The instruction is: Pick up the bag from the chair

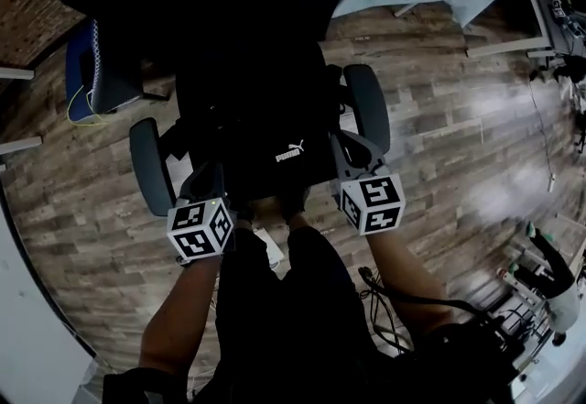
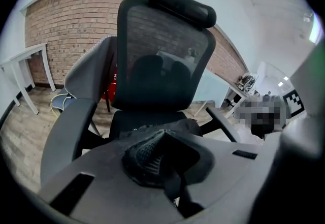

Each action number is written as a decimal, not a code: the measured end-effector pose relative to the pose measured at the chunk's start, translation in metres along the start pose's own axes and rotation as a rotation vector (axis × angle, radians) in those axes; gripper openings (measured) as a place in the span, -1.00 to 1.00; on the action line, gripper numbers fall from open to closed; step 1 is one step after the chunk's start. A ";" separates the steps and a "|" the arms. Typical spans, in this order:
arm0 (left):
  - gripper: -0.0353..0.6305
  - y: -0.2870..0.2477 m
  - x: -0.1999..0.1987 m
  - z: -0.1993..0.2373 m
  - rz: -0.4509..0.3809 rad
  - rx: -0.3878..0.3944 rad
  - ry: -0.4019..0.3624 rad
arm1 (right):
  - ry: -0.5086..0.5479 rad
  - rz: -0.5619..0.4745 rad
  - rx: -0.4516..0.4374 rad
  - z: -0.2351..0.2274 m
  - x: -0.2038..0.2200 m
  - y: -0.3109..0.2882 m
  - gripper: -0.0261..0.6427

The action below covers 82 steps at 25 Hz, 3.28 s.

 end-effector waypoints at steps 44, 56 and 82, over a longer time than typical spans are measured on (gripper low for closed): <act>0.52 -0.170 0.089 0.089 0.214 0.025 0.156 | -0.347 0.231 0.125 -0.073 0.162 -0.180 0.32; 0.51 -0.179 0.088 0.094 0.198 0.106 0.170 | -0.331 0.216 0.064 -0.060 0.151 -0.188 -0.03; -0.71 -0.120 0.039 0.048 0.031 -0.006 0.053 | -0.162 0.123 0.090 -0.018 0.096 -0.136 -0.76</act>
Point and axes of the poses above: the fingertips, and each gripper's own axes: y backward along the fingers, z to its left, x out of its underside, the point moved 6 cm from there along y, backward along the fingers, and after that the axes turned 5 degrees about z, right-handed, at the moved point
